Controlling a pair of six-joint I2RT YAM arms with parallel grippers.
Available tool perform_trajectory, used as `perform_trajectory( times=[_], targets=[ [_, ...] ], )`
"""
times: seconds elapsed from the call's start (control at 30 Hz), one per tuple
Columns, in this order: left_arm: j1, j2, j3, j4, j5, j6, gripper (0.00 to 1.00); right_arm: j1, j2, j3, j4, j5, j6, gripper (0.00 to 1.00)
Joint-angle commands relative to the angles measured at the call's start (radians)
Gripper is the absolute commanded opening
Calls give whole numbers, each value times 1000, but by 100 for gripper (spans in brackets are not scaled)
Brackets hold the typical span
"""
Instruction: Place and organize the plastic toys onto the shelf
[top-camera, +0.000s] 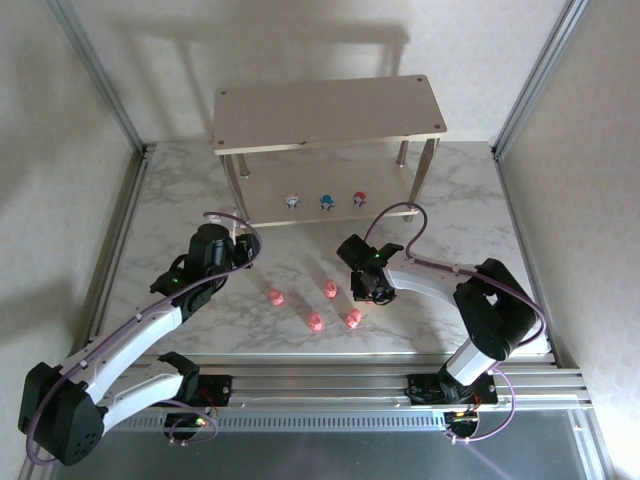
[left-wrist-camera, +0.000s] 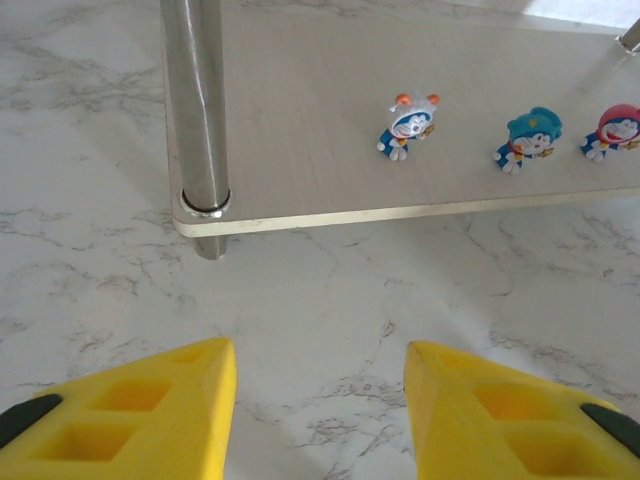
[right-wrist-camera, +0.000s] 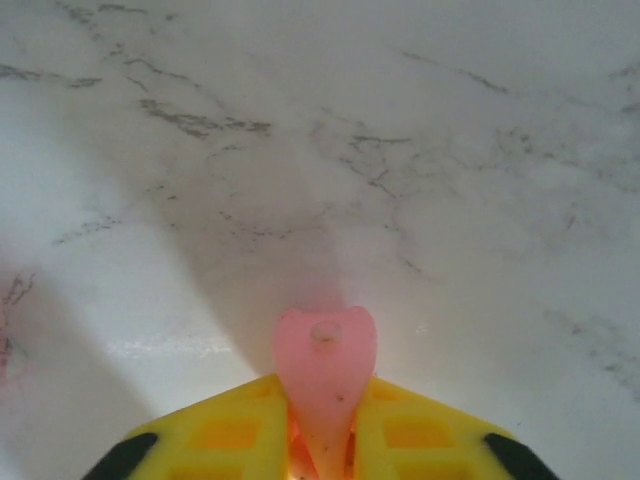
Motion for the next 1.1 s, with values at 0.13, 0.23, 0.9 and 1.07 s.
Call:
perform_trajectory(
  times=[0.13,0.23,0.9,1.07],
  targets=[
    [13,26,68,-23,0,18,48,-7,-106,56,-126,53,-55,11],
    [15,39,147,-69,5,29,48,-15,-190,199,-288,113,-119,12],
    [18,59,500,-290,61,66,47,-341,93,1380,-528,105,-588,15],
    [25,35,502,-303,38,63,48,-386,134,1382,-450,105,-625,15]
  ],
)
